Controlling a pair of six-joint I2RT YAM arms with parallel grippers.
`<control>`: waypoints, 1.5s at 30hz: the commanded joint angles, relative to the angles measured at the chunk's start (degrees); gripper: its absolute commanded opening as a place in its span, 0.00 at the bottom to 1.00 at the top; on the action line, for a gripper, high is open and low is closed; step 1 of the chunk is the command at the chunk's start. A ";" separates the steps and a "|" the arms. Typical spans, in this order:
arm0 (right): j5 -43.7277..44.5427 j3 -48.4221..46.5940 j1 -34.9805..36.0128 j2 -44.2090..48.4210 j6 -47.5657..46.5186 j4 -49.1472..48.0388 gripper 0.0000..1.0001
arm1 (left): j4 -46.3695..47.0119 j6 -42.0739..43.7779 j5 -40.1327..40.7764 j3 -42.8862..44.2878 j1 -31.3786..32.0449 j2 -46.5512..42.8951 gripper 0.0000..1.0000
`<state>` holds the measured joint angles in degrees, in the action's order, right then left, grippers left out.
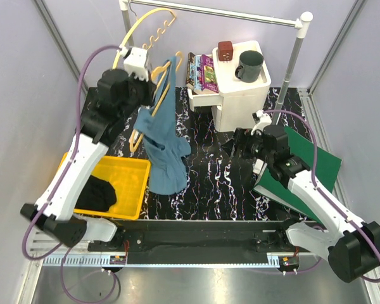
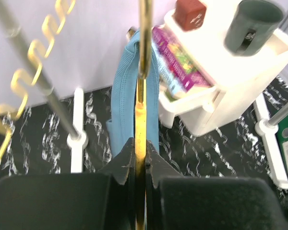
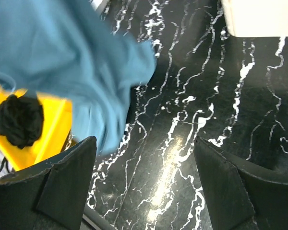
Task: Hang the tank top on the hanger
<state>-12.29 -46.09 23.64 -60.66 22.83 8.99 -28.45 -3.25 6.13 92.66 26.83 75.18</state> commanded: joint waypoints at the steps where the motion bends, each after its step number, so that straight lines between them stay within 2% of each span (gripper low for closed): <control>1: -3.61 0.91 -0.35 3.00 1.43 -4.60 0.90 | -1.08 3.85 -7.35 15.57 -1.16 7.77 0.00; 5: -5.37 2.05 -0.35 4.15 2.57 -6.00 0.90 | -2.66 4.83 -9.29 27.11 -1.96 17.43 0.00; 10: -6.42 2.67 -0.26 3.89 2.83 -7.06 0.90 | -3.02 5.53 -9.82 39.14 -2.83 24.92 0.00; 16: -8.53 3.46 -0.26 2.92 3.45 -8.38 0.90 | -2.49 5.09 -10.26 48.12 -5.12 31.87 0.00; 23: -10.38 3.55 -0.35 1.43 4.24 -11.10 0.90 | 1.81 3.42 -13.86 48.75 -8.81 33.98 0.00; 45: -14.07 4.78 -0.43 1.69 5.65 -14.53 0.89 | 14.55 -5.62 -18.26 53.24 -11.53 41.54 0.00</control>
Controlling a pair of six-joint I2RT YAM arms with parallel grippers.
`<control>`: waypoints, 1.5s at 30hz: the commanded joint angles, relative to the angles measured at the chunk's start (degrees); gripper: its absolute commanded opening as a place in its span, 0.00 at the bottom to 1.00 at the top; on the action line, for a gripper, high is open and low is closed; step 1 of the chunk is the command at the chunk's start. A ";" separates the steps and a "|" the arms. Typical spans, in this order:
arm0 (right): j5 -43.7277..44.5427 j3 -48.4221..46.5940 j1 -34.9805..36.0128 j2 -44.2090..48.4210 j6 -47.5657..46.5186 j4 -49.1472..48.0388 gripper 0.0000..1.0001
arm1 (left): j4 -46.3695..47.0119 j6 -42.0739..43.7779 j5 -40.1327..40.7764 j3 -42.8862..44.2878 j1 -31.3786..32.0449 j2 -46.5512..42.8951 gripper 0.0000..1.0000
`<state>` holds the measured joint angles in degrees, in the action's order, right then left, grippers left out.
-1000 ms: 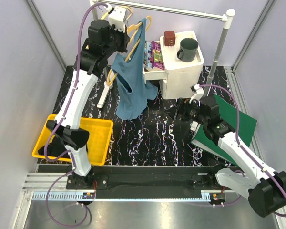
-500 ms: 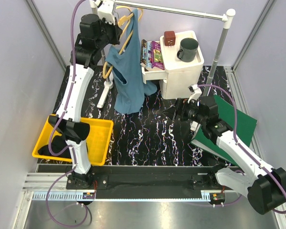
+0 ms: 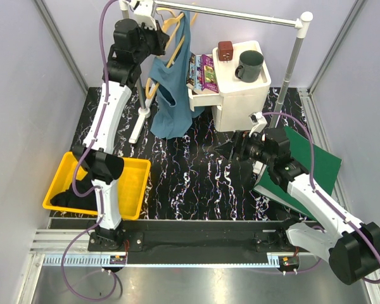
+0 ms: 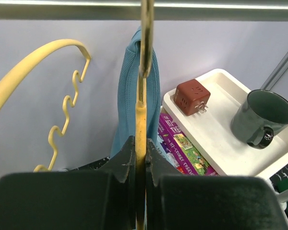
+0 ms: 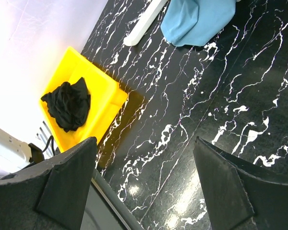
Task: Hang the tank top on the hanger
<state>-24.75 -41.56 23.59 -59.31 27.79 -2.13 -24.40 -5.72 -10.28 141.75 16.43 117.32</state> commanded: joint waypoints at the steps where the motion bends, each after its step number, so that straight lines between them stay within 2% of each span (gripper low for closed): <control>1: -1.61 0.25 -0.30 0.16 0.69 -3.49 0.89 | 10.78 -3.42 -1.93 4.23 -1.39 -0.34 0.00; 12: -2.58 0.69 -0.30 -0.10 1.12 -4.46 0.89 | 9.46 -4.13 -3.69 3.44 -2.19 2.30 0.00; 21: -2.93 0.78 -0.30 -0.37 1.12 -4.81 0.89 | 8.85 -3.34 -4.57 1.16 -2.19 0.55 0.02; 23: -2.84 0.78 -0.30 -0.28 0.86 -4.72 0.89 | 9.46 -3.16 -5.27 -0.16 -2.19 -0.85 0.26; 24: -2.84 0.78 -0.22 -0.28 0.77 -4.64 0.89 | 9.90 -3.34 -5.79 -0.86 -2.27 -1.56 0.61; 25: -2.84 0.78 -0.30 -0.28 0.60 -4.64 0.89 | 11.38 -3.60 -6.24 -2.78 -2.19 -2.26 0.78; 26: -2.93 0.69 -0.30 -0.19 0.25 -4.55 0.89 | 12.00 -3.86 -6.59 -3.58 -2.27 -3.83 0.91; 27: -2.93 0.69 -0.22 -0.19 0.25 -4.55 0.89 | 12.62 -4.13 -6.50 -4.55 -2.19 -4.72 0.99; 32: -2.76 0.69 -0.22 -0.11 -0.19 -4.29 0.89 | 17.54 -5.45 -6.77 -12.28 -1.93 -11.92 0.99; 35: -2.58 0.69 -0.30 -0.11 -0.37 -3.93 0.89 | 18.95 -4.66 -4.31 -17.55 -1.22 -16.84 0.99; 38: -2.14 0.69 -0.30 -0.02 -0.72 -3.58 0.89 | 21.76 -3.95 -2.82 -25.63 -0.43 -22.73 0.99; 42: -0.30 0.43 -0.30 0.24 -2.48 -1.66 0.89 | 26.40 -2.20 2.18 -41.59 1.59 -32.31 0.99; 44: 1.46 0.34 -0.22 0.68 -3.62 -0.69 0.89 | 28.09 0.52 7.54 -47.94 4.56 -39.33 0.99; 45: 2.07 0.25 -0.30 0.95 -3.88 -0.25 0.90 | 29.66 3.23 9.73 -54.67 6.15 -44.32 0.99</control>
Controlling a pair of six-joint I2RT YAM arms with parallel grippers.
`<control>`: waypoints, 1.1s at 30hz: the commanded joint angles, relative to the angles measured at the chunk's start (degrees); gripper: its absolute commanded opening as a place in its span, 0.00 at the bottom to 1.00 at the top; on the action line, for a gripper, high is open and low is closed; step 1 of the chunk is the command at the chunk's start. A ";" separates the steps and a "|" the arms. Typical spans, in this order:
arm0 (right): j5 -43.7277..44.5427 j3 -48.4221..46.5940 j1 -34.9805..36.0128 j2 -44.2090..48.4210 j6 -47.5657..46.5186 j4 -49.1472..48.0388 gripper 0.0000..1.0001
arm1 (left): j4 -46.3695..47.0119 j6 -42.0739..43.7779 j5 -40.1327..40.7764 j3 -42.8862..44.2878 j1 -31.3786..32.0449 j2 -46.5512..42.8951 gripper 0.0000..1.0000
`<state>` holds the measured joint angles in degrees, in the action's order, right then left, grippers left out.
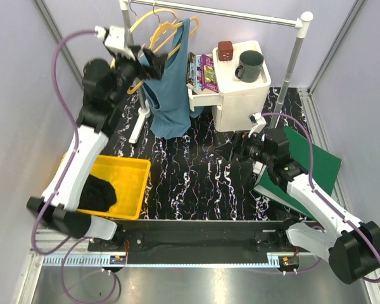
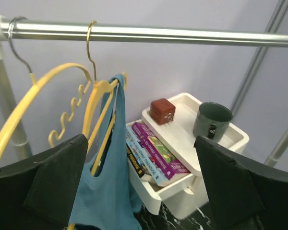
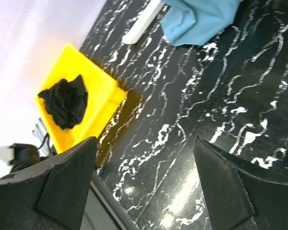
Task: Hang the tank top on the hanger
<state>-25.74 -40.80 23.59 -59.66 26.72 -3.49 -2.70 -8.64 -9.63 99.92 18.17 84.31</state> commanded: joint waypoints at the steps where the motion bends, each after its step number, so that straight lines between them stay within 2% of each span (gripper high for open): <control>1: 4.28 -0.51 -0.22 1.39 -3.68 1.37 0.90 | 8.67 7.14 15.37 -16.39 5.89 -13.97 0.99; 2: 4.81 -0.60 -0.22 1.39 -4.13 1.99 0.90 | 9.20 7.32 18.47 -19.82 9.48 -16.26 0.99; 7: 9.39 -1.13 -0.83 0.95 -5.89 3.14 0.91 | 13.15 5.04 33.14 -44.51 19.08 -31.47 0.99; 8: 9.65 -1.13 -1.09 0.95 -6.06 4.87 0.91 | 13.16 4.34 35.79 -47.33 22.14 -32.80 0.99; 10: 10.44 -1.13 -1.88 1.03 -6.33 5.24 0.91 | 11.76 2.32 41.24 -54.11 24.44 -34.48 0.99; 14: 12.11 -0.86 -3.38 2.44 -6.86 6.56 0.91 | 6.92 -2.77 44.52 -61.93 27.79 -33.86 0.99; 18: 15.09 -0.16 -4.61 4.72 -7.38 7.62 0.91 | 6.04 -8.13 40.66 -66.95 27.88 -36.49 0.99; 21: 16.68 -0.07 -4.79 6.39 -7.91 8.49 0.92 | 4.38 -11.73 40.65 -68.98 27.97 -39.30 0.99; 33: 17.56 0.19 -4.87 7.28 -8.18 8.85 0.92 | 0.06 -13.06 43.29 -70.92 27.97 -45.99 0.99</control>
<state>-9.50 -40.77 19.11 -52.84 19.46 6.00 -2.72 -20.43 31.31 29.41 45.93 39.11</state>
